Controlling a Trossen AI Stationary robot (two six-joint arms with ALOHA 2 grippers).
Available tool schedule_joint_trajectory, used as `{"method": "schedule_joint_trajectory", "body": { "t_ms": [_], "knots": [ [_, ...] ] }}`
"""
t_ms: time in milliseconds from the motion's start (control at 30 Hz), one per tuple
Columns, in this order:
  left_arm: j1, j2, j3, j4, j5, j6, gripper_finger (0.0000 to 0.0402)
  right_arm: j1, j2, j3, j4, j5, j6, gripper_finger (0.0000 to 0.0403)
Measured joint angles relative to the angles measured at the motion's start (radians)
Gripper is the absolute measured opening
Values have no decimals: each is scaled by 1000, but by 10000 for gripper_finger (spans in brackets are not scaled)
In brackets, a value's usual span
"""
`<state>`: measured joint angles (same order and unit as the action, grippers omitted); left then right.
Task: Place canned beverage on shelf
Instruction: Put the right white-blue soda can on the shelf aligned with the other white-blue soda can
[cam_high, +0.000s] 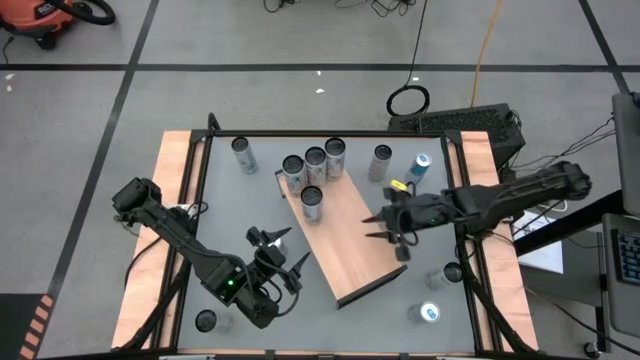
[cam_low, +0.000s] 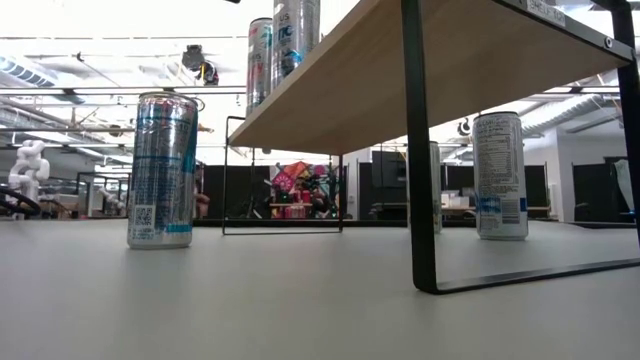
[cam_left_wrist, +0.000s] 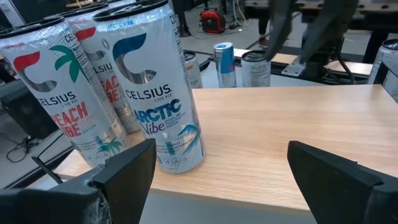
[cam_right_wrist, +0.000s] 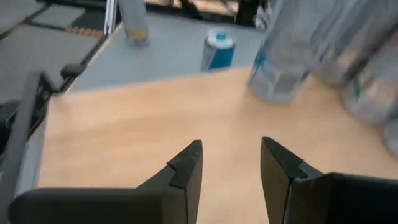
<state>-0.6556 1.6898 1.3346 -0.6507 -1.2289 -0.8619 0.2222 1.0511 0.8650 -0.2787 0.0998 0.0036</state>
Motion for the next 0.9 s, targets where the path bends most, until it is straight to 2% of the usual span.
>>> {"method": "schedule_joint_trajectory", "body": {
  "t_ms": [167,333,567,767,900],
  "knots": [
    [0,0,0,17,-3,3,356,80,-72,0,-162,101,85,95],
    [7,3,0,19,0,-31,356,149,-97,0,-246,138,153,95],
    [-2,6,0,15,24,-46,356,218,-99,0,-289,139,191,95],
    [-14,-1,0,13,23,57,356,245,-131,0,-319,142,194,95],
    [-14,-3,0,10,20,63,356,245,-160,0,-325,228,198,95]
  ]
}}
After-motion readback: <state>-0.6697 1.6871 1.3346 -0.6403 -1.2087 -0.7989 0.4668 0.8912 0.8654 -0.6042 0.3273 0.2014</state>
